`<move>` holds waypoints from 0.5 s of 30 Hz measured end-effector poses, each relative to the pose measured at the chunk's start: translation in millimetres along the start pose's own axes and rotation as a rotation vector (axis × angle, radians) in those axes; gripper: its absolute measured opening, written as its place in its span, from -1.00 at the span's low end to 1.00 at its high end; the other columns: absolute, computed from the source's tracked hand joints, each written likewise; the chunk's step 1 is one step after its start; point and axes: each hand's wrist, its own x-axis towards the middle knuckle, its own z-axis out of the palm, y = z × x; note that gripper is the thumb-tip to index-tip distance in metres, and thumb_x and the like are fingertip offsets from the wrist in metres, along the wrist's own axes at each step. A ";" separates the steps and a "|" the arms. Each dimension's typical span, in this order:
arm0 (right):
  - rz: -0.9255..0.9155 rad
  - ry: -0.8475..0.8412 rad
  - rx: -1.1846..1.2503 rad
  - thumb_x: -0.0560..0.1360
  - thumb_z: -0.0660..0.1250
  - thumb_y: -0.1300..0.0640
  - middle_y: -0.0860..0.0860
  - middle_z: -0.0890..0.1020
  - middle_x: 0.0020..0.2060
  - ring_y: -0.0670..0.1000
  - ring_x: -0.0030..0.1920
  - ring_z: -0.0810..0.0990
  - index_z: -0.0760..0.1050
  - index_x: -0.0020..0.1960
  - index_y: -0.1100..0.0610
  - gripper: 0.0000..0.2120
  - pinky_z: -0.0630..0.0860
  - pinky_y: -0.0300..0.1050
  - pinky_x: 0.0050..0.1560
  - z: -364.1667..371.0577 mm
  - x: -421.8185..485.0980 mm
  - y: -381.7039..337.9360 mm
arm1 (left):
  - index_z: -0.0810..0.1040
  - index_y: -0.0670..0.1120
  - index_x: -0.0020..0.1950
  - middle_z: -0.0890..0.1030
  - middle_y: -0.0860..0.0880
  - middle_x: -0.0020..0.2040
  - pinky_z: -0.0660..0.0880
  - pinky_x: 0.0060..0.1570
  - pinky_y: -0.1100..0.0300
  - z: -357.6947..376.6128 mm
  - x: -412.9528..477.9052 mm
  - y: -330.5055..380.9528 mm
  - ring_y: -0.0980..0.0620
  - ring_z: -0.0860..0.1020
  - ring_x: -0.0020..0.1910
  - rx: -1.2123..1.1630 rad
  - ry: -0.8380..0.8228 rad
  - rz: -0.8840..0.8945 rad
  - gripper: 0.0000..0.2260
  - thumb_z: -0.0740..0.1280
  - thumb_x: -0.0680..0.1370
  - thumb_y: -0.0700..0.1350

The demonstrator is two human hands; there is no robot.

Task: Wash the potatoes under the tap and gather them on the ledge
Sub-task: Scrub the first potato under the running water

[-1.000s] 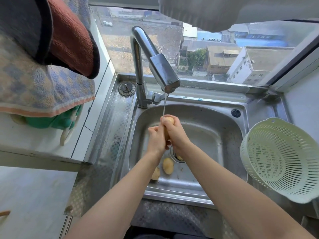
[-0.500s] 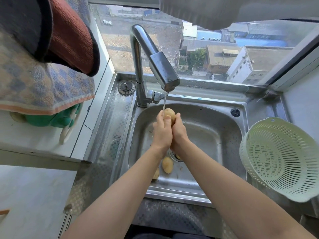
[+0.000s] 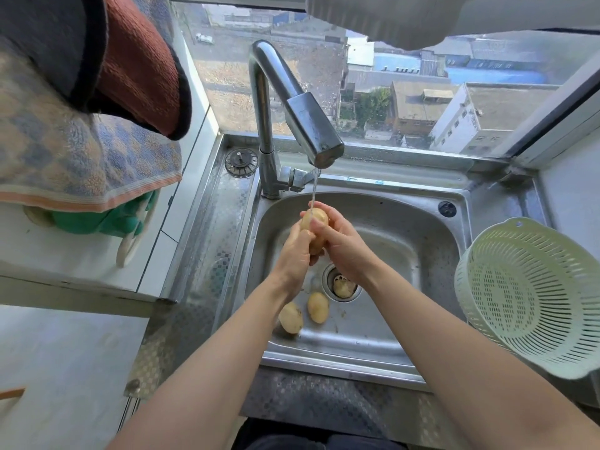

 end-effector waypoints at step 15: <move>0.060 0.365 -0.193 0.64 0.14 0.11 0.09 0.61 0.10 0.05 0.09 0.56 0.51 0.28 0.07 -0.73 0.50 -0.10 0.02 -3.0 13.4 1.2 | 0.41 -0.19 0.33 0.47 -0.03 -0.17 0.35 -0.31 0.27 -2.7 -4.7 -16.8 0.09 0.39 -0.30 -0.121 -0.003 -0.042 -0.71 0.06 0.68 -0.12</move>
